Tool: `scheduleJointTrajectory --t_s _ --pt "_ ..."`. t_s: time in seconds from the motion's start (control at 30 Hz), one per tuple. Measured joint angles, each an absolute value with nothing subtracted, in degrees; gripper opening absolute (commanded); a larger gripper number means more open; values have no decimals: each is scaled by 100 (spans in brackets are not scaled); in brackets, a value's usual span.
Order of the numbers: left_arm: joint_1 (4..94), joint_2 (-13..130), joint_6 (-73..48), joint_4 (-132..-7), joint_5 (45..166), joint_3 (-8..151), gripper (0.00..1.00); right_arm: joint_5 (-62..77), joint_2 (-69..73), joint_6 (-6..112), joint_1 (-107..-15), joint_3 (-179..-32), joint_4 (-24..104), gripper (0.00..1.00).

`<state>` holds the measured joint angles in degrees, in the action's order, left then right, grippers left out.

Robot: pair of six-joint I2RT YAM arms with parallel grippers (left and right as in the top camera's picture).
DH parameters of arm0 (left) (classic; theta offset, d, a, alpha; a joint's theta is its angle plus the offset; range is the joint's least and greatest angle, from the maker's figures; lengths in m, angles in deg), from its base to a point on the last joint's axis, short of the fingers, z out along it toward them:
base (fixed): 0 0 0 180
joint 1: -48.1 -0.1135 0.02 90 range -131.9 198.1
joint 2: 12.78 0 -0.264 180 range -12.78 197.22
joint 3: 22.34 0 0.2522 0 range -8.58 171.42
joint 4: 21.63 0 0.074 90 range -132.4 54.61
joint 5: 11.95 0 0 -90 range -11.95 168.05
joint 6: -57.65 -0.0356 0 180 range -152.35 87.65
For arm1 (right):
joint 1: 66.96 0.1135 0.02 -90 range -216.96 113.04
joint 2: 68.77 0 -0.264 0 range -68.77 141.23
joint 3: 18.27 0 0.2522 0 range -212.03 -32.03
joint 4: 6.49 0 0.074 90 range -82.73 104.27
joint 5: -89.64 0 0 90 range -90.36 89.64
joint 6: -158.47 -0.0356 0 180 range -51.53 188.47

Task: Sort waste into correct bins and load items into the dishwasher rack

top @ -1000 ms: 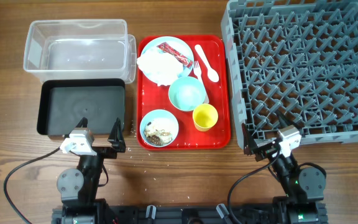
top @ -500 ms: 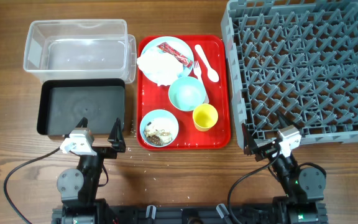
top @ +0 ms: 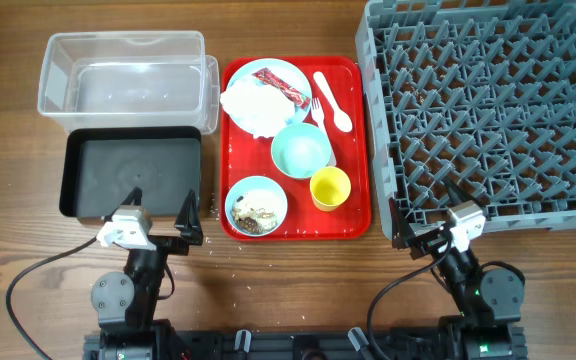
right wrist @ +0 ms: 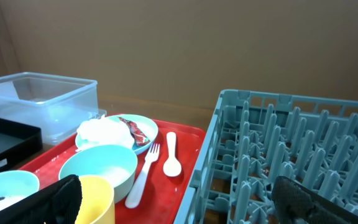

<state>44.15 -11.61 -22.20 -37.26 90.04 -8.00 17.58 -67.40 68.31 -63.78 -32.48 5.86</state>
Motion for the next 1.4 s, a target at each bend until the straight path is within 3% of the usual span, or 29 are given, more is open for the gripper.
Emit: scheduleJointTrajectory --t_s 0.37,0.57,0.67,0.87,1.03,1.13,1.33,1.4 --pt "4415 -1139 -2194 -3399 9620 -723 100 1758 -6528 6765 -6378 -3339 553 100" --pt "4415 -99 -2172 -3396 9754 378 100 1758 -6163 6770 -6378 -4391 778 100" --pt "4415 1217 -2168 -3434 10005 1508 100 1764 -5400 6886 -6378 -5276 1323 100" --pt "4658 3770 -2168 -4727 10291 4170 100 1812 -3578 7050 -6376 -7272 2654 100" --pt "5607 6489 -2227 -6452 9924 7171 100 1830 -1943 7098 -6378 -8828 3930 100" --pt "6153 8369 -2294 -7510 9236 9110 100 1928 -1547 7100 -6378 -8952 4120 100" --pt "6643 10650 -2353 -7438 8987 9628 98 2542 -913 6886 -6378 -8959 4415 100" --pt "6675 11024 -2351 -7455 8987 9628 86 2601 -741 6757 -6378 -8959 4477 100"
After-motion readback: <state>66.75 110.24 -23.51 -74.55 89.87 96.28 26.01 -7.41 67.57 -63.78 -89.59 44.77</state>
